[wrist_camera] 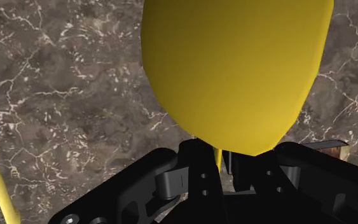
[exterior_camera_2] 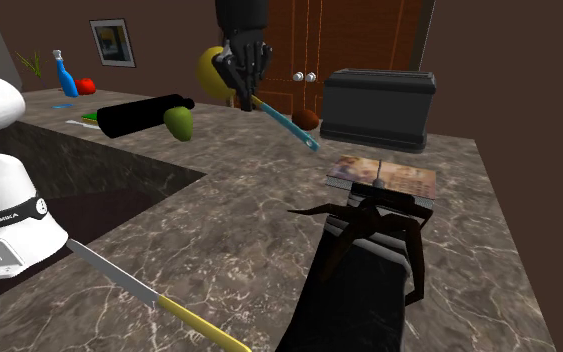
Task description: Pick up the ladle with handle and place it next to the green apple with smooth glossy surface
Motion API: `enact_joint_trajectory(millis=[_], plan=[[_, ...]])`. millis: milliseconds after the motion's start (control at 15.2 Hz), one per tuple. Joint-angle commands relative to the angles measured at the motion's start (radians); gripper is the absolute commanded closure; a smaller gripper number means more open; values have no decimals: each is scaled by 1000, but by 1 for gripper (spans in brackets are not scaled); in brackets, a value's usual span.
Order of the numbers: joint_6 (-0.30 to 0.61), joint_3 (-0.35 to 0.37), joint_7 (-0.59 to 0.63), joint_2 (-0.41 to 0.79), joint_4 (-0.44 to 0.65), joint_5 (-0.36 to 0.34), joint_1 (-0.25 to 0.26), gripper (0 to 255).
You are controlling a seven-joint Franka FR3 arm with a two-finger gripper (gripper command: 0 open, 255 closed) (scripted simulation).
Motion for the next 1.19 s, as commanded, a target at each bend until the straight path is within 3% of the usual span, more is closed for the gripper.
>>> enact_joint_trajectory(millis=[0,528,1122], plan=[[8,23,46,-31,-32,-4,22,255],[53,129,235,-115,-133,-3,109,255],[92,256,450,-133,-160,12,205,255]])
